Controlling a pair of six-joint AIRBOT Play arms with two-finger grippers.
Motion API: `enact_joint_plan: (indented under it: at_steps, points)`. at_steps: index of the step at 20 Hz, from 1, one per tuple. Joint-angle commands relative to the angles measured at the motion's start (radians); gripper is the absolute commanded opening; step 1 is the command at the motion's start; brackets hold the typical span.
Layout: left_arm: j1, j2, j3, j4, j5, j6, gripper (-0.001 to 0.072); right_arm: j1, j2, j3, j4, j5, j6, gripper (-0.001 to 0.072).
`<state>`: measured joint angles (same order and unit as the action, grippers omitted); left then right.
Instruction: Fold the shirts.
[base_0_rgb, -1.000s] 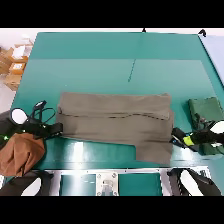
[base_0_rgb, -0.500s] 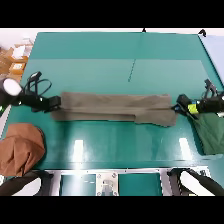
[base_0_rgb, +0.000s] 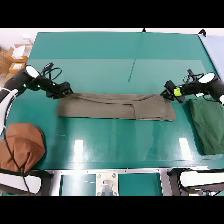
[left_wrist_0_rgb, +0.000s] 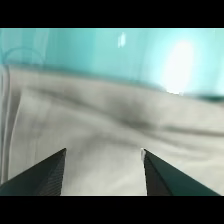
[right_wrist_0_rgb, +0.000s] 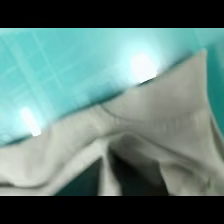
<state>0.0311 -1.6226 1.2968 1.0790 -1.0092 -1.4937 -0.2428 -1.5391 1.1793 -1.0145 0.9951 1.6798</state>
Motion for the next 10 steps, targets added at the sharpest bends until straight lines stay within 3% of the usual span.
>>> enact_joint_plan:
  at_steps: [1,2,3,5,6,8,9,10]
  points:
    - [0.046,-0.041,0.126,-0.002,-0.095,0.010,0.0549,-0.056,-0.051,0.142,-0.005,0.144,-0.097,0.0434]
    - [0.077,-0.041,0.184,-0.002,-0.172,0.010,0.0549,-0.093,-0.051,0.185,-0.034,0.220,-0.136,0.0520]
    - [0.105,-0.041,0.237,-0.002,-0.238,0.007,0.0549,-0.127,-0.051,0.211,-0.068,0.274,-0.175,0.0548]
    - [0.145,-0.041,0.324,-0.002,-0.350,0.002,0.0548,-0.197,-0.053,0.212,-0.076,0.334,-0.263,0.0553]
    - [0.154,-0.041,0.352,-0.002,-0.385,0.002,0.0548,-0.228,-0.053,0.194,-0.069,0.350,-0.305,0.0604]
    - [0.152,-0.041,0.373,-0.007,-0.406,0.001,0.0523,-0.269,-0.074,0.161,-0.018,0.371,-0.413,0.0608]
    - [0.149,-0.041,0.373,-0.026,-0.409,0.002,0.0314,-0.285,-0.103,0.158,0.021,0.399,-0.468,0.0610]
    - [0.144,-0.041,0.373,-0.036,-0.409,0.008,0.0103,-0.295,-0.139,0.158,0.056,0.431,-0.517,0.0662]
